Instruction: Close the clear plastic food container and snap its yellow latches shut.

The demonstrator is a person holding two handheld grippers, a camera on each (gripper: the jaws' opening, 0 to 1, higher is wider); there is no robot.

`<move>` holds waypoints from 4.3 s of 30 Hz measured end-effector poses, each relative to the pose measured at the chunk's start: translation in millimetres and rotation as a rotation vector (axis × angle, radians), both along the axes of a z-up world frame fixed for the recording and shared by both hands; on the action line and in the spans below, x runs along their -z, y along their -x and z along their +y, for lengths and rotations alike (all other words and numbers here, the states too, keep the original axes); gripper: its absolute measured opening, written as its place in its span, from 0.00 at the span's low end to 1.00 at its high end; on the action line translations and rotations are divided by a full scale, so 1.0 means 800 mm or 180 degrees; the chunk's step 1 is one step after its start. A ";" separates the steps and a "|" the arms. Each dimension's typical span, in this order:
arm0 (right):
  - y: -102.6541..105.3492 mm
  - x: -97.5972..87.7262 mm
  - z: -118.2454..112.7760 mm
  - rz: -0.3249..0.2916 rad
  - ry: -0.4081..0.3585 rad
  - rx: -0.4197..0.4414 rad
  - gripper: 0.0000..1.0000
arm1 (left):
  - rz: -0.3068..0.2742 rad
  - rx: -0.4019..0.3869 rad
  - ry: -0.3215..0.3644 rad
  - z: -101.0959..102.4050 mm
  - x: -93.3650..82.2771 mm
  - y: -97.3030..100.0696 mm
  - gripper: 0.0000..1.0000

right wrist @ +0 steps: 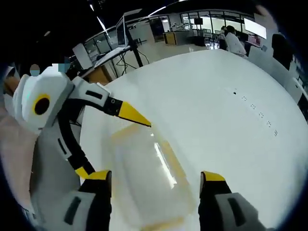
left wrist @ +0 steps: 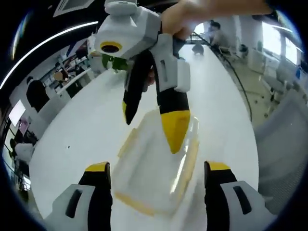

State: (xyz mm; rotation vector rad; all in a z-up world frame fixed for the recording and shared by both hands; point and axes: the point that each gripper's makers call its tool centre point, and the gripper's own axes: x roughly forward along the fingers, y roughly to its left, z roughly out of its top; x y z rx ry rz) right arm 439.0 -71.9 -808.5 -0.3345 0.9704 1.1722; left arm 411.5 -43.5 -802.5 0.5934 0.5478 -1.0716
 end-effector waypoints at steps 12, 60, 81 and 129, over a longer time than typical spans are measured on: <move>0.021 0.009 -0.013 -0.0055 0.0047 -0.0068 0.78 | 0.0064 -0.0149 -0.0014 0.026 0.006 -0.003 0.78; 0.035 0.028 -0.038 -0.0554 0.0461 -0.0401 0.72 | 0.0151 -0.0172 -0.0154 0.046 0.026 -0.013 0.66; 0.010 0.029 0.003 -0.0595 0.0480 -0.0509 0.72 | 0.0118 -0.0230 -0.0200 0.086 0.027 -0.035 0.67; -0.091 0.030 0.053 -0.0691 0.0349 -0.0556 0.72 | 0.0063 -0.0260 -0.0231 0.133 0.028 -0.134 0.67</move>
